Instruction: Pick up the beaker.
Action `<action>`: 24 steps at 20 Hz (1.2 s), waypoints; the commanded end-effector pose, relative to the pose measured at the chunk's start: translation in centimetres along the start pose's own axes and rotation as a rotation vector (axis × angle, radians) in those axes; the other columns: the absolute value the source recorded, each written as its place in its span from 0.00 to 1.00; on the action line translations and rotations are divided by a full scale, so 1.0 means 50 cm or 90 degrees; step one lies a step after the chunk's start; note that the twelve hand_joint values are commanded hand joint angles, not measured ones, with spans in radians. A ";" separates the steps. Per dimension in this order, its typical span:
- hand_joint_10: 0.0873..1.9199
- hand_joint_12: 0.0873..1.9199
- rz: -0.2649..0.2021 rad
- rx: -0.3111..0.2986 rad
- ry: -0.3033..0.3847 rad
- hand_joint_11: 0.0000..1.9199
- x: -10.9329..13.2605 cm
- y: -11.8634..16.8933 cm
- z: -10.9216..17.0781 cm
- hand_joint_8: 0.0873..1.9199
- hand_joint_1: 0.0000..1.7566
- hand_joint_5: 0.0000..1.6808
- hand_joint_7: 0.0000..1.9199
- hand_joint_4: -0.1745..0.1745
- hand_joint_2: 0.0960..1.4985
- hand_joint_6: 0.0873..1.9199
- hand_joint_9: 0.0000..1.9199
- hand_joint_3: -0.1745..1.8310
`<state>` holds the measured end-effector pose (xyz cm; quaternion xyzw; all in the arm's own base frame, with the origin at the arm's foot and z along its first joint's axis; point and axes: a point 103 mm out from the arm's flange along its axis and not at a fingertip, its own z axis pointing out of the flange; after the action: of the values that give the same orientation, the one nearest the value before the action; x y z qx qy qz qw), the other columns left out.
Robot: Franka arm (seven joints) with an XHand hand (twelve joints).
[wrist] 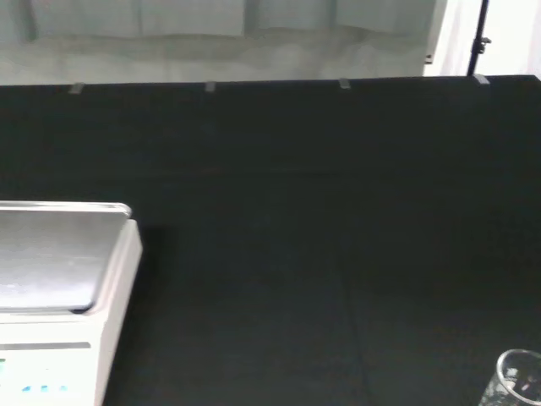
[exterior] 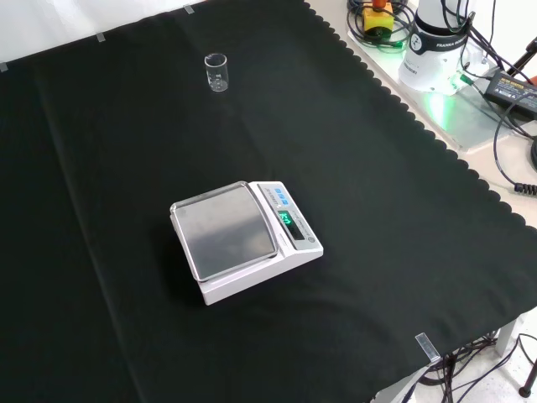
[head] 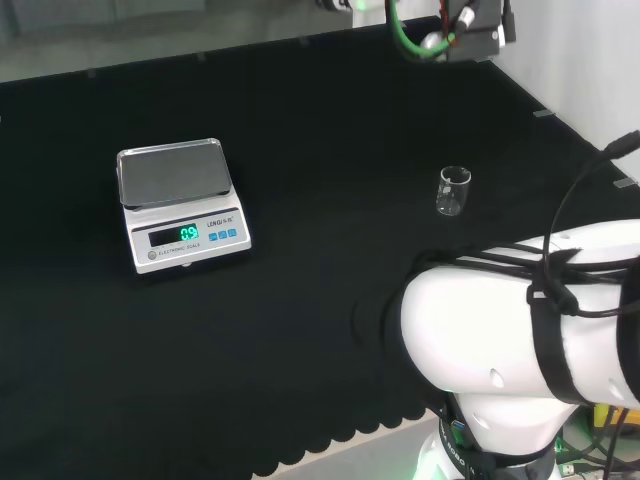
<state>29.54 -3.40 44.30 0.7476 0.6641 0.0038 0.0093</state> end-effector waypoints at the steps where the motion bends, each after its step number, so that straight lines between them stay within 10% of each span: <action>1: 0.41 0.79 0.041 0.003 -0.042 0.02 -0.036 0.051 0.108 0.35 0.08 0.15 0.00 0.37 0.60 0.00 0.04 0.13; 6: 0.41 0.79 0.036 -0.009 -0.021 0.02 -0.017 0.090 0.125 0.36 0.08 0.15 0.00 0.36 0.60 0.00 0.04 0.13; 20: 0.41 0.79 0.104 0.064 -0.013 0.02 -0.306 0.151 0.209 0.36 0.09 0.16 0.00 0.36 0.60 0.00 0.04 0.13; 24: 0.41 0.79 0.094 0.078 -0.008 0.02 -0.311 0.166 0.254 0.36 0.09 0.16 0.00 0.36 0.60 0.00 0.04 0.13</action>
<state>35.25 -15.14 35.02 0.7867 0.6169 -0.0161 -0.0176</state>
